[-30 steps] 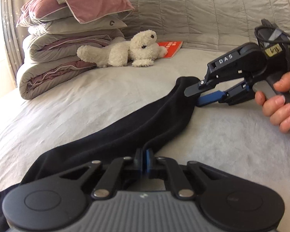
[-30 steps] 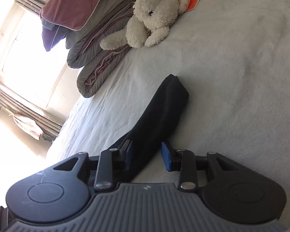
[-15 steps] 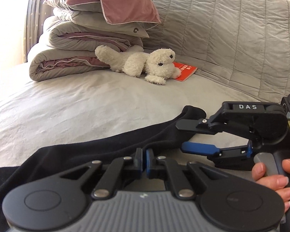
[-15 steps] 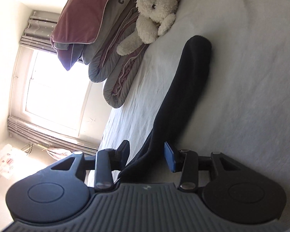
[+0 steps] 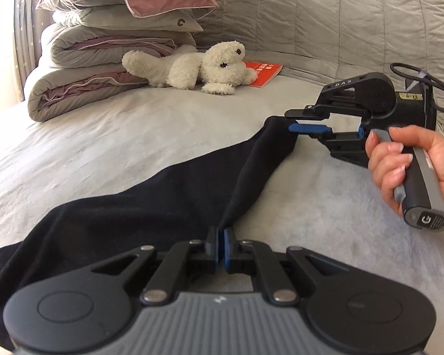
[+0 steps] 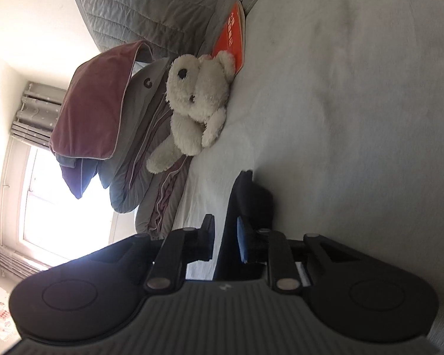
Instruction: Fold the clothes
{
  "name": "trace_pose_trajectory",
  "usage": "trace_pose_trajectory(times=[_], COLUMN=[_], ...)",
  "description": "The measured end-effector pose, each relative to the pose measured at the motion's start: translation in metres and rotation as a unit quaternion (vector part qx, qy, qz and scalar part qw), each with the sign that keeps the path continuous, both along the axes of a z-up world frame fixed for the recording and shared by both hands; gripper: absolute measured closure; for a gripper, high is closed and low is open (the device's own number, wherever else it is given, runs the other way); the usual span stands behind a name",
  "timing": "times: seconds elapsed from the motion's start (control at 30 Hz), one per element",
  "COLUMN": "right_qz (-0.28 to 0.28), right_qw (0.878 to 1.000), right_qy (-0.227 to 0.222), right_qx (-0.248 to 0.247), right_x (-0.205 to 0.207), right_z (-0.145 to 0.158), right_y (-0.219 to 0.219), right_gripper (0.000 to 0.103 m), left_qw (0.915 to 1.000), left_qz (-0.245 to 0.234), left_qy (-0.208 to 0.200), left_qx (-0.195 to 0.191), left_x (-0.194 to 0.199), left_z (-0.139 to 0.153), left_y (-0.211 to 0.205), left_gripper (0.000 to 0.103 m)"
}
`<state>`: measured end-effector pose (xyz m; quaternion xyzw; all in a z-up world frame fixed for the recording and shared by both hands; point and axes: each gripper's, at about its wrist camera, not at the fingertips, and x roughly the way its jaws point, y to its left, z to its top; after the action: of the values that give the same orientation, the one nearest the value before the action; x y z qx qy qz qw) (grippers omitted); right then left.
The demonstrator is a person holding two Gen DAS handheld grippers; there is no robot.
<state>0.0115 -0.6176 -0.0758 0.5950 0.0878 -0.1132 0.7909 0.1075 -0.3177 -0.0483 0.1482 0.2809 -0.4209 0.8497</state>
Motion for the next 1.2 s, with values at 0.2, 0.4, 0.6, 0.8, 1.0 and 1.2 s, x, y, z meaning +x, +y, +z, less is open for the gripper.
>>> trace_pose_trajectory(times=[0.2,0.4,0.6,0.8,1.0,1.2], right_qz=[0.015,0.079,0.157,0.175,0.196,0.180], right_qw=[0.991,0.957,0.919,0.873,0.838,0.857], right_qy=[0.096,0.161,0.192,0.264,0.323,0.306], right_qx=[-0.096,-0.229,-0.305,-0.372,-0.394,-0.373], right_x=[-0.004,0.022,0.055,0.045,0.039,0.018], right_z=[0.020,0.032,0.034,0.077,0.086,0.084], right_y=[-0.001,0.003,0.001,0.011,0.009,-0.010], right_gripper=[0.077,0.063,0.092,0.093,0.090,0.072], left_qw=[0.9996,0.9997,1.0000,0.9995,0.9971,0.9968], left_qz=[0.021,0.019,0.006,-0.030,-0.067,-0.071], left_qy=[0.013,0.014,0.006,0.003,0.025,0.036], left_qx=[-0.016,-0.010,-0.001,-0.009,0.025,0.001], left_x=[0.007,0.008,0.005,0.001,-0.001,0.000], left_z=[0.005,0.006,0.008,0.017,0.008,0.019], left_y=[0.003,0.002,0.000,0.003,-0.005,0.004], left_gripper=[0.100,0.099,0.100,0.100,0.098,0.078])
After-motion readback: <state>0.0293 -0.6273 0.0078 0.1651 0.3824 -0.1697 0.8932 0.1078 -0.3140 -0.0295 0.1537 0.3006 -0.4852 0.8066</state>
